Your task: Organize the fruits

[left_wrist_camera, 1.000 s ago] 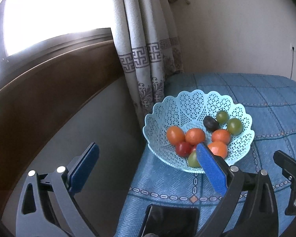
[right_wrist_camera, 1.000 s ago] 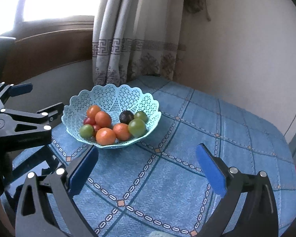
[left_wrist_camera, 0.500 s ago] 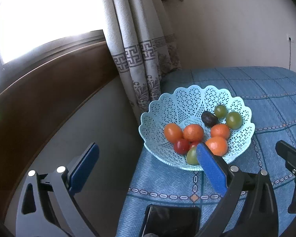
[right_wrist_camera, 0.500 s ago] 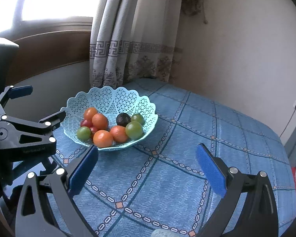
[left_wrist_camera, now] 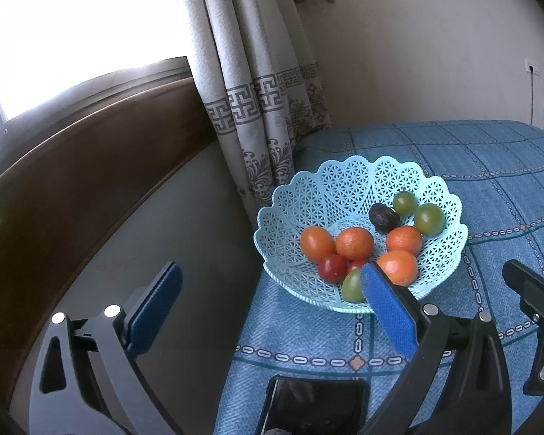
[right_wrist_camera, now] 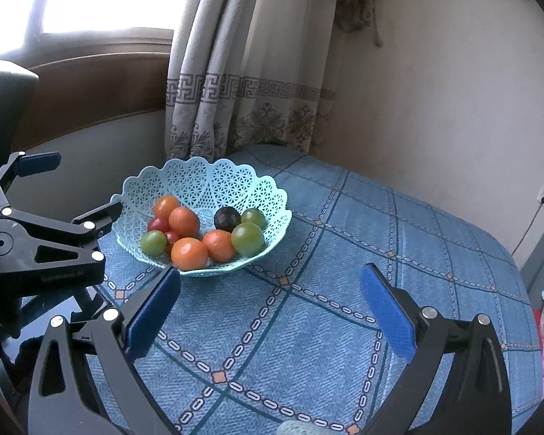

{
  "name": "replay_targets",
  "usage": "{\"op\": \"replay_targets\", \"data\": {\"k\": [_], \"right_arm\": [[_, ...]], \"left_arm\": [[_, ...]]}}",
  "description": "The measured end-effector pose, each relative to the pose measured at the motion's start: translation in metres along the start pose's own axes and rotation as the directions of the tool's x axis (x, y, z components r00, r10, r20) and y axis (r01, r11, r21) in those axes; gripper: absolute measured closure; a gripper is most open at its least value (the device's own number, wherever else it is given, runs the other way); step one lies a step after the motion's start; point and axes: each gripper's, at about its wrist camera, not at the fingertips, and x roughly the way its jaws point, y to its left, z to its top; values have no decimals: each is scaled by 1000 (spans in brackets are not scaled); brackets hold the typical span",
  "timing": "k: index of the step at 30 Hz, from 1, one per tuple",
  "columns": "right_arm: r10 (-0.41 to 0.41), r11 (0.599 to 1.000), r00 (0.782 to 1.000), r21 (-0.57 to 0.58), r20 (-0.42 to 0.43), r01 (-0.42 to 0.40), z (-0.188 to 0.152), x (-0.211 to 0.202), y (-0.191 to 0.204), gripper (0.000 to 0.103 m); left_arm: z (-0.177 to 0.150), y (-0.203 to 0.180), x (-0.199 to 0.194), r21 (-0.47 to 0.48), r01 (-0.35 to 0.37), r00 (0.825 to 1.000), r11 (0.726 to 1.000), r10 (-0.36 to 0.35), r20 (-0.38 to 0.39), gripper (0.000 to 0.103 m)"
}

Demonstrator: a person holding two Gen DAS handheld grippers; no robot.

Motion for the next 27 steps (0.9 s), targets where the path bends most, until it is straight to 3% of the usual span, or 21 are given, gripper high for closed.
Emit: {"op": "replay_targets", "data": {"k": [27], "right_arm": [[4, 1000, 1000, -3, -7, -4, -4, -2, 0, 5]], "left_arm": [[1, -6, -2, 16, 2, 1000, 1000, -2, 0, 3]]}}
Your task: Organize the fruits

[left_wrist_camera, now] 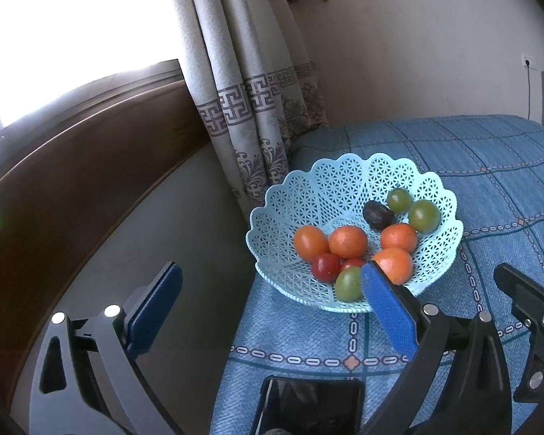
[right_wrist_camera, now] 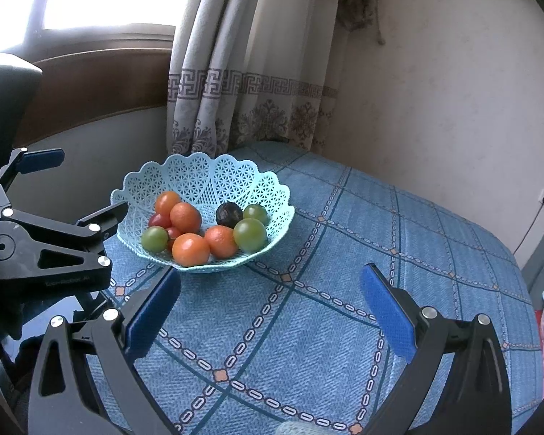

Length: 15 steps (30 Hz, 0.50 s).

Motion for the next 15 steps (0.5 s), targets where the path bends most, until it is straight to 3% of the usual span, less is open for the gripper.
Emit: {"op": "replay_targets", "data": {"k": [15], "right_arm": [[3, 1000, 1000, -3, 0, -3, -2, 1, 0, 5]], "left_arm": [[-1, -3, 0, 7, 1, 1000, 1000, -1, -4, 3]]}}
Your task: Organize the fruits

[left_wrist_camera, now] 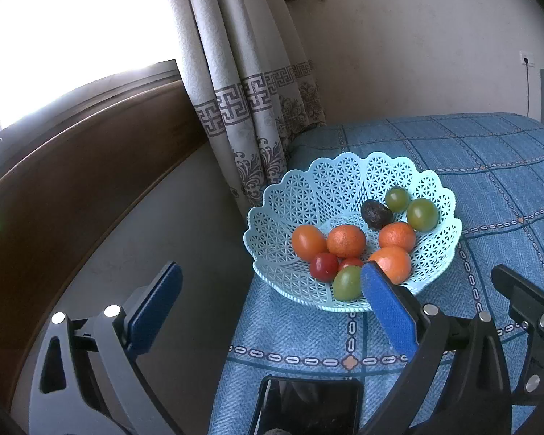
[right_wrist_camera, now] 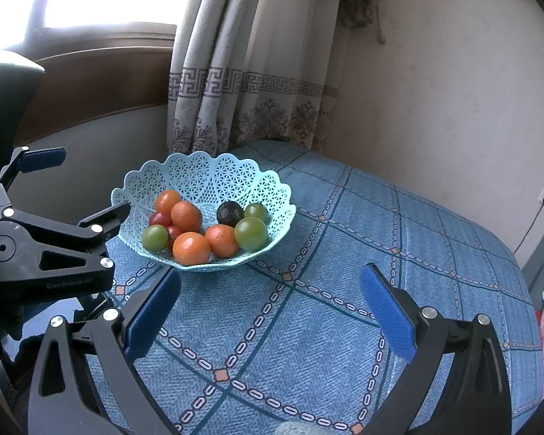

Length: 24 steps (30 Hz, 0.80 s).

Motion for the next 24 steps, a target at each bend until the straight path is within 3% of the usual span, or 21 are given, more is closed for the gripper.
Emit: {"op": "replay_targets", "data": {"k": [24], "right_arm": [[9, 1000, 1000, 15, -6, -9, -1, 5, -6, 5]], "left_arm": [[1, -4, -1, 3, -2, 1000, 1000, 2, -1, 3]]}}
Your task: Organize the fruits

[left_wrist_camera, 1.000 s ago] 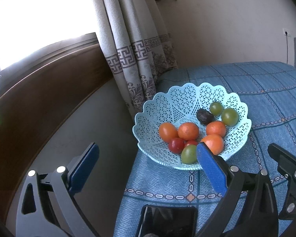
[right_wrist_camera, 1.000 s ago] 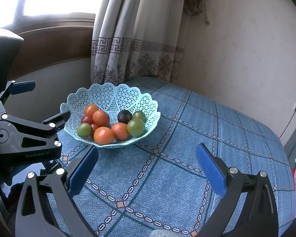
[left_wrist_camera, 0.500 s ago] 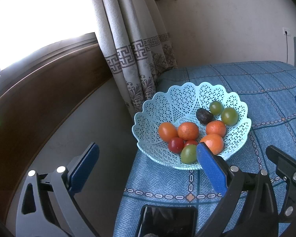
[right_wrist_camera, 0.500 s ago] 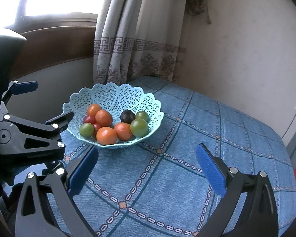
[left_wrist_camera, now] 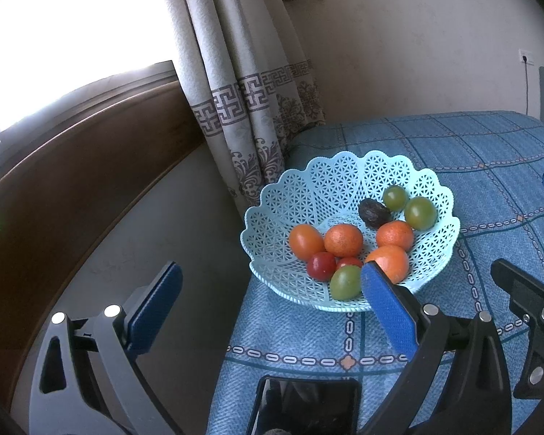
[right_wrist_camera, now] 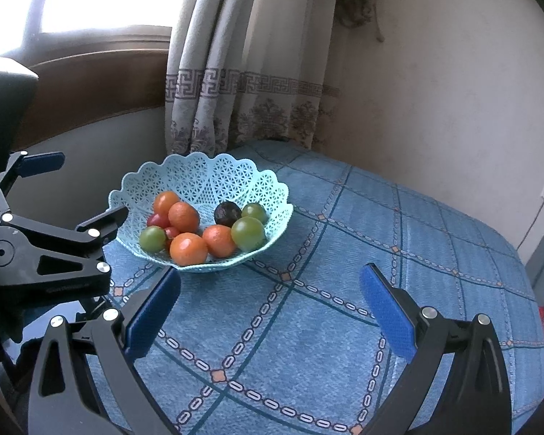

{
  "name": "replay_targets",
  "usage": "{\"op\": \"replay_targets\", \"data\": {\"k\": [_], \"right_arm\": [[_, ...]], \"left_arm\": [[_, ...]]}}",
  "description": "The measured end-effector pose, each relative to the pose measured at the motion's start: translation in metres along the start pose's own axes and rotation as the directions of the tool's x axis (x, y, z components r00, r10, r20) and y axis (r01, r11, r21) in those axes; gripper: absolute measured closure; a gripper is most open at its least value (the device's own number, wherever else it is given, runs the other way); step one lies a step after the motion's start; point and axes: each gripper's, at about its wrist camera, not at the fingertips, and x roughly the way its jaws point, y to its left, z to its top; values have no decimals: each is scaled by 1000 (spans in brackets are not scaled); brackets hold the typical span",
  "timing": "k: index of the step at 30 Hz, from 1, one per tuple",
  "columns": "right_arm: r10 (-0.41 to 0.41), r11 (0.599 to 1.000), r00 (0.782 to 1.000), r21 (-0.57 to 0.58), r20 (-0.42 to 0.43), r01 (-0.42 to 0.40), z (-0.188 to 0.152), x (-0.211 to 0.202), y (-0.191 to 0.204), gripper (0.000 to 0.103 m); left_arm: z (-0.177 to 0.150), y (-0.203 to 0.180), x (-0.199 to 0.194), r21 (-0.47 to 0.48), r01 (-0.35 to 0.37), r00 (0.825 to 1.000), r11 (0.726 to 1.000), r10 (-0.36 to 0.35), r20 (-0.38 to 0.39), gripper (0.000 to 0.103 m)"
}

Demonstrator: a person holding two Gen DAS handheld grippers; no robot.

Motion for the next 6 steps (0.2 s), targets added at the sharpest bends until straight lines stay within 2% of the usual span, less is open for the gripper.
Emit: {"op": "replay_targets", "data": {"k": [6], "right_arm": [[-27, 999, 999, 34, -27, 28, -4, 0, -18, 5]], "left_arm": [[2, -10, -7, 16, 5, 1000, 1000, -5, 12, 3]]}}
